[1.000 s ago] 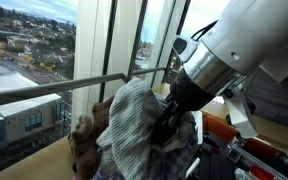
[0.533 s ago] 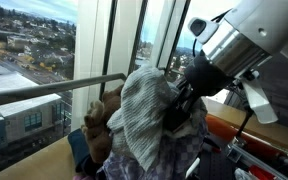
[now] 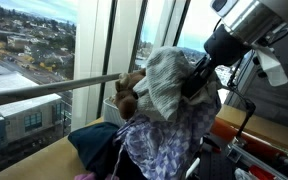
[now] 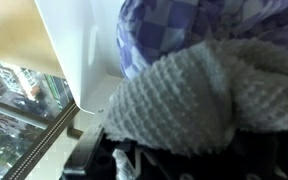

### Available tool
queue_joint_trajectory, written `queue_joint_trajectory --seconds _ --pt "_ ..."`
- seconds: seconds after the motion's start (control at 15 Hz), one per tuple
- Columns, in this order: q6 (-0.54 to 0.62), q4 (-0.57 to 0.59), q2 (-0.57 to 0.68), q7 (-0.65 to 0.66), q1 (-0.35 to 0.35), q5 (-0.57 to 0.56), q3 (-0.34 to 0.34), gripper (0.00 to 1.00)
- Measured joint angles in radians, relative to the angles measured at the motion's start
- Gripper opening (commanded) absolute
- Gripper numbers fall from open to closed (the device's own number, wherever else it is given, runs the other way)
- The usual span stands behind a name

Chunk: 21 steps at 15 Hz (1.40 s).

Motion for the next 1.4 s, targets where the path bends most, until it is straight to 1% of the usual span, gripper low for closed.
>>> queue_joint_trajectory --seconds 0.2,0.33,0.47,0.67,0.87,1.07,1.2,1.4 --pt "-0.077 0.005 -0.123 -0.092 -0.060 0.062 0.000 0.04" --pt "-0.146 0.031 -0.201 -0.147 -0.095 0.084 0.000 0.04" --pt "-0.215 0.073 -0.262 -0.198 -0.123 0.101 0.002 0.04" --pt "-0.326 0.167 -0.329 -0.267 -0.158 0.111 0.008 0.04" --pt "-0.425 0.283 -0.366 -0.325 -0.185 0.111 0.018 0.04" --pt "-0.478 0.373 -0.379 -0.355 -0.202 0.111 0.036 0.04" --pt "-0.483 0.402 -0.378 -0.359 -0.212 0.110 0.047 0.04" --pt "-0.481 0.414 -0.370 -0.359 -0.226 0.110 0.056 0.04"
